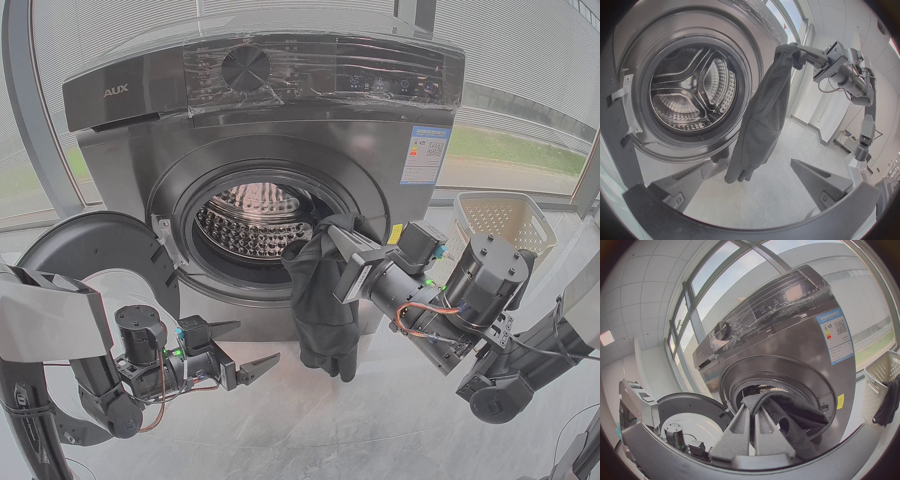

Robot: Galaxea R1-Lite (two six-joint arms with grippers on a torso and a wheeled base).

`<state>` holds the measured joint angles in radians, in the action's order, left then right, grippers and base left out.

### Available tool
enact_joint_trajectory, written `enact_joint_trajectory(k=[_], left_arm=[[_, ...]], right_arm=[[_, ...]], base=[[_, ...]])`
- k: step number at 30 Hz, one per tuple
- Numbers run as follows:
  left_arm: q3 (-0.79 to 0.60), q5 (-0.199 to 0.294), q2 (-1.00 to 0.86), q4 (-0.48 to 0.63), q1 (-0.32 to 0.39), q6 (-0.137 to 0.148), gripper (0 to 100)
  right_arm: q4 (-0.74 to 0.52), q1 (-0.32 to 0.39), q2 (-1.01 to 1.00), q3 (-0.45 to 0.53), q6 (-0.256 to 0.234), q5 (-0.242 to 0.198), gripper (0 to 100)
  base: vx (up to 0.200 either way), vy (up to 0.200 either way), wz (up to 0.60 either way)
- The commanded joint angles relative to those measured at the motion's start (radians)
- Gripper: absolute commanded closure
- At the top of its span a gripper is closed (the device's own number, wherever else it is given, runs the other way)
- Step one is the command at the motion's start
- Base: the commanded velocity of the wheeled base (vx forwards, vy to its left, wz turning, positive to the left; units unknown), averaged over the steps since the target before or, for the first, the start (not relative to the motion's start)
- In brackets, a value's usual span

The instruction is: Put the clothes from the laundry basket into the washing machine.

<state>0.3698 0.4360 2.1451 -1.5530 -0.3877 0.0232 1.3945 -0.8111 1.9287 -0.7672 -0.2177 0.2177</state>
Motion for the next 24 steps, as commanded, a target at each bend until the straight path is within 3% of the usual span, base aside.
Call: enact_joint_trajectory(k=[1, 9, 18, 19, 24], left_arm=[[0.038, 0.000, 0.047, -0.007, -0.011, -0.003, 0], [0.173, -0.006, 0.141, -0.009, -0.031, -0.012, 0], [0.328, -0.083, 0.234, -0.007, -0.028, -0.019, 0], [0.334, -0.086, 0.237, -0.007, -0.028, -0.023, 100], [0.347, -0.095, 0.237, -0.010, -0.025, -0.026, 100]], right_arm=[[0.000, -0.016, 0.024, -0.021, 0.001, 0.003, 100], [0.008, -0.019, 0.038, -0.029, 0.001, 0.003, 100], [0.017, -0.022, 0.046, -0.027, 0.000, 0.003, 100], [0.018, -0.022, 0.046, -0.027, 0.000, 0.003, 100], [0.020, -0.022, 0.046, -0.023, -0.002, 0.003, 100]], base=[[0.000, 0.000, 0.00], [0.000, 0.000, 0.00], [0.000, 0.000, 0.00], [0.000, 0.000, 0.00], [0.000, 0.000, 0.00]])
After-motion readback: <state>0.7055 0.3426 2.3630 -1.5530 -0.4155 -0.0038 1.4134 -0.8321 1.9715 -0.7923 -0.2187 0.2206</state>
